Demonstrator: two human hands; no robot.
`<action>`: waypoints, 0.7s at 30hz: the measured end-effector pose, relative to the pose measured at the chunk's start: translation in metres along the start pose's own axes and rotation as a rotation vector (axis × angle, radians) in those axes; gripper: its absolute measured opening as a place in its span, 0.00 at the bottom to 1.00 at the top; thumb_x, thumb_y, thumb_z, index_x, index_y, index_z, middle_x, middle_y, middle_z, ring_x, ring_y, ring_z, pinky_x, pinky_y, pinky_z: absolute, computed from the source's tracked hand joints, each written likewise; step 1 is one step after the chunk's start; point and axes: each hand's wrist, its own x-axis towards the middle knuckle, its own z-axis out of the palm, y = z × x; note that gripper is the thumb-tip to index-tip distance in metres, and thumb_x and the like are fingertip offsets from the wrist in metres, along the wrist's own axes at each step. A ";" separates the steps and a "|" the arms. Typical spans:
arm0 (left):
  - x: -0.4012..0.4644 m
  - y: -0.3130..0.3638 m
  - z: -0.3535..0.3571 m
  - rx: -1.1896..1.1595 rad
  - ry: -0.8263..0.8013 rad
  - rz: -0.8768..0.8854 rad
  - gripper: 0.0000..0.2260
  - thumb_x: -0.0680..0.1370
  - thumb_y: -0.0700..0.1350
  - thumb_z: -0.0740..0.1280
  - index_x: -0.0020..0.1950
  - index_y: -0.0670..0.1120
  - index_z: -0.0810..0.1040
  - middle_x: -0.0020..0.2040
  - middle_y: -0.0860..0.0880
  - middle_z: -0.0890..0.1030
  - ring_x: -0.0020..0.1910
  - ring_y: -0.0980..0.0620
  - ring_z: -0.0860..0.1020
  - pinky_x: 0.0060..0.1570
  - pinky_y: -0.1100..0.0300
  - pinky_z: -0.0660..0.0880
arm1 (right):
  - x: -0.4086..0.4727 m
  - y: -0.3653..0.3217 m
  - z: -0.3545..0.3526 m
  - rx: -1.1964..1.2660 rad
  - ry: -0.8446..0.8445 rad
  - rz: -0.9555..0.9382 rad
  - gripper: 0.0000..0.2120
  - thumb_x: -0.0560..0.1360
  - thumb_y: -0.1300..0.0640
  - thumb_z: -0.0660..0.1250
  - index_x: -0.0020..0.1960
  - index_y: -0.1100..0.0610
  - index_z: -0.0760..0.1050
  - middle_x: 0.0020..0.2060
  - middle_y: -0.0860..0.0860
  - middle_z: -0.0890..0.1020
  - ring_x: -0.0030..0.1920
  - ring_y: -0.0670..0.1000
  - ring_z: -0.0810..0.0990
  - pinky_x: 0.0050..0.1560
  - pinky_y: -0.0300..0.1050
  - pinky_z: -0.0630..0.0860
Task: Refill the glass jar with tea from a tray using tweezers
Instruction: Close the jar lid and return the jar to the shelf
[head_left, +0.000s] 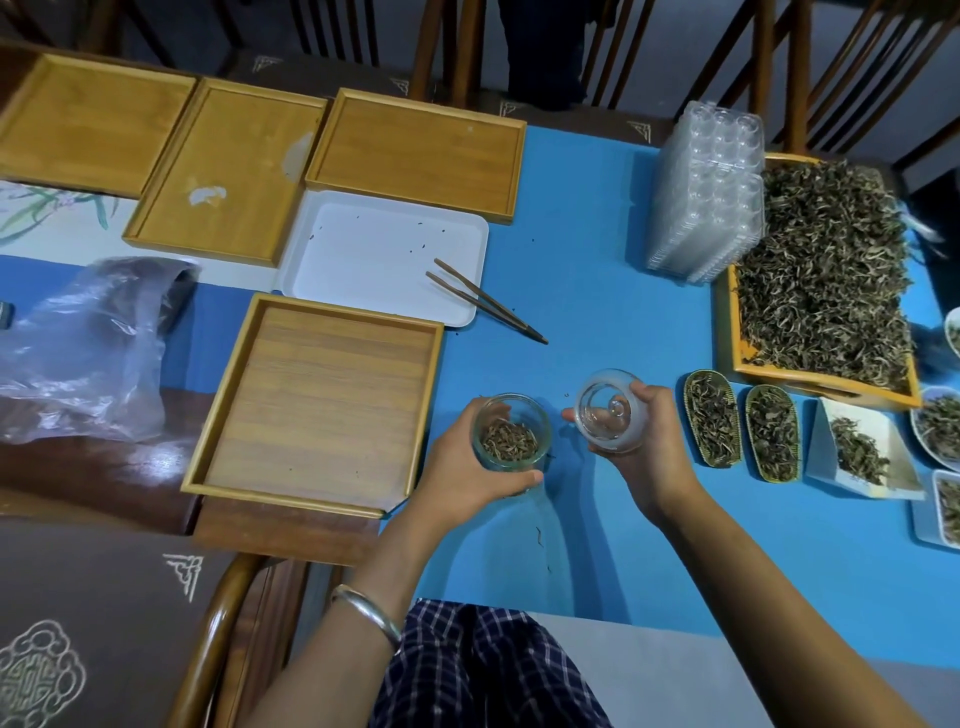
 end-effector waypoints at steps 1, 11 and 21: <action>-0.001 0.001 0.001 0.019 0.004 0.003 0.32 0.58 0.54 0.81 0.59 0.59 0.74 0.55 0.61 0.81 0.56 0.62 0.79 0.56 0.58 0.77 | 0.000 0.000 0.002 -0.006 -0.001 -0.022 0.16 0.79 0.49 0.49 0.50 0.54 0.74 0.42 0.59 0.85 0.49 0.56 0.82 0.47 0.46 0.72; -0.002 0.014 0.006 0.095 -0.003 0.035 0.28 0.59 0.50 0.78 0.57 0.61 0.74 0.50 0.59 0.82 0.50 0.60 0.81 0.49 0.56 0.79 | -0.016 0.000 0.025 -0.653 -0.124 -0.537 0.29 0.67 0.42 0.73 0.65 0.37 0.67 0.55 0.46 0.75 0.55 0.42 0.77 0.53 0.32 0.73; 0.002 0.006 0.006 0.195 -0.018 0.093 0.21 0.67 0.53 0.72 0.58 0.62 0.72 0.51 0.61 0.80 0.51 0.64 0.79 0.50 0.61 0.78 | -0.017 0.019 0.036 -1.146 -0.181 -0.793 0.35 0.65 0.42 0.76 0.69 0.50 0.70 0.59 0.51 0.70 0.59 0.50 0.72 0.61 0.44 0.72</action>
